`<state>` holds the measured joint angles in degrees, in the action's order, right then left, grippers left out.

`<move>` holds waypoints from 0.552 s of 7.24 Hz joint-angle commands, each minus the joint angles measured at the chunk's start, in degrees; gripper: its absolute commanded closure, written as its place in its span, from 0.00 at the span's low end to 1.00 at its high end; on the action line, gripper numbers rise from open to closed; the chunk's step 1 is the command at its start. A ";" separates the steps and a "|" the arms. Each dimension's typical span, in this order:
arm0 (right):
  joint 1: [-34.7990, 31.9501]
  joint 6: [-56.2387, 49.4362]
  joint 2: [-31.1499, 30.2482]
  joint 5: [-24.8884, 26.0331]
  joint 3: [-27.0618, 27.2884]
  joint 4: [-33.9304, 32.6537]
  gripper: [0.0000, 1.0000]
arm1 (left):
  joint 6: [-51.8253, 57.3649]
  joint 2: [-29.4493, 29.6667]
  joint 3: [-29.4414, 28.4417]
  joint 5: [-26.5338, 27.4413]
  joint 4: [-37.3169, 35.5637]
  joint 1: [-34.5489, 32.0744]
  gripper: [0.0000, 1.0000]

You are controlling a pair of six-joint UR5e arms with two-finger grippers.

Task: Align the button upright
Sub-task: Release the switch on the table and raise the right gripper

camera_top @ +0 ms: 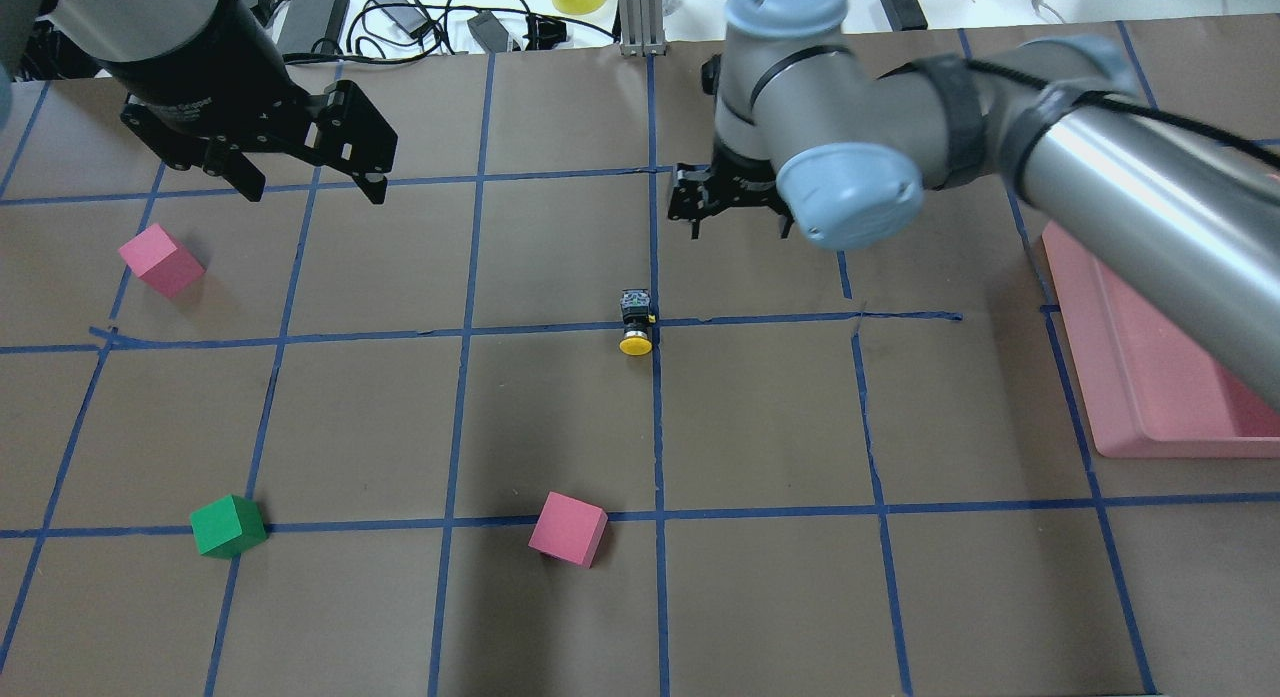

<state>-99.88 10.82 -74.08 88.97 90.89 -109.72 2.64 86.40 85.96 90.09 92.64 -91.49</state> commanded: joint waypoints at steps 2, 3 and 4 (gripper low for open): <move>13.55 -15.20 -10.00 2.16 -3.00 18.10 0.00 | 0.00 0.00 0.09 0.00 0.00 0.00 0.00; 13.49 -16.35 -13.07 5.65 -3.61 18.58 0.00 | 0.00 0.00 0.09 0.08 0.17 -0.09 0.00; 12.88 -15.66 -15.89 3.51 -3.70 19.89 0.00 | 0.00 0.00 0.09 0.09 0.09 0.00 0.00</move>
<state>-87.05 -4.46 -86.42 92.80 87.51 -91.80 2.64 86.40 86.03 90.15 92.73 -91.53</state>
